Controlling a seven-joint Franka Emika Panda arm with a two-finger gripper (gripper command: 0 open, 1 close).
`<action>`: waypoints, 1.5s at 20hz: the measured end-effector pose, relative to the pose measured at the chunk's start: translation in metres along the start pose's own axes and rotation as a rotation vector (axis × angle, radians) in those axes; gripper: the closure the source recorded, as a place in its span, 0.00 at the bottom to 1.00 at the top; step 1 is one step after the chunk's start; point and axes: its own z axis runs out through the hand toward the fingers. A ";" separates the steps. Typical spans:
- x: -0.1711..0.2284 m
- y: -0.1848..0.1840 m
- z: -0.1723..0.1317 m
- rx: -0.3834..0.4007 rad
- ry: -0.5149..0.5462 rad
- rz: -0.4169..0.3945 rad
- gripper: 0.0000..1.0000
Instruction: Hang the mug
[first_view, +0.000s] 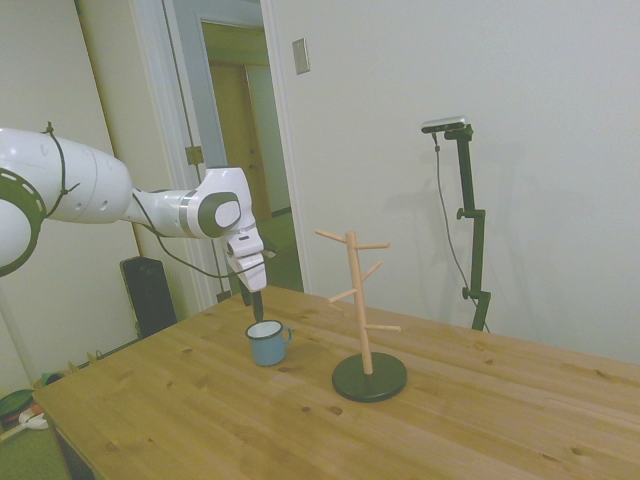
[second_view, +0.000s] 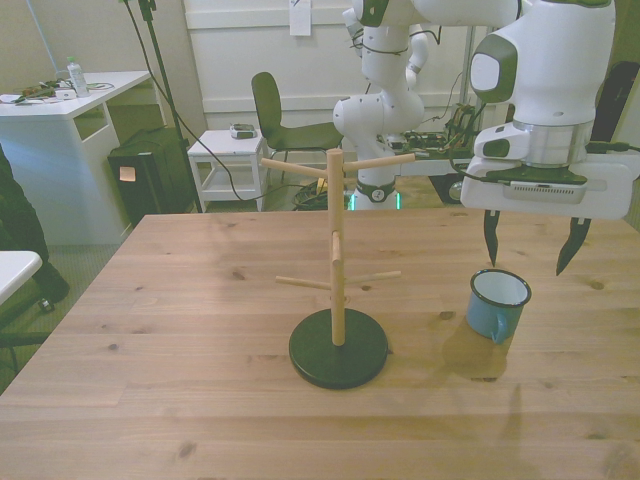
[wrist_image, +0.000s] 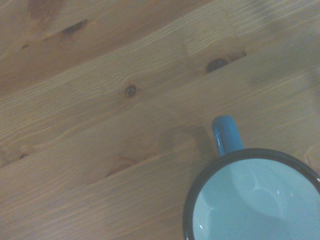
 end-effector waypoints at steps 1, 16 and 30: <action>-0.001 -0.002 0.001 0.000 -0.001 0.003 0.00; -0.003 -0.017 0.034 -0.031 -0.007 0.002 1.00; -0.007 -0.022 0.058 -0.050 -0.009 0.005 1.00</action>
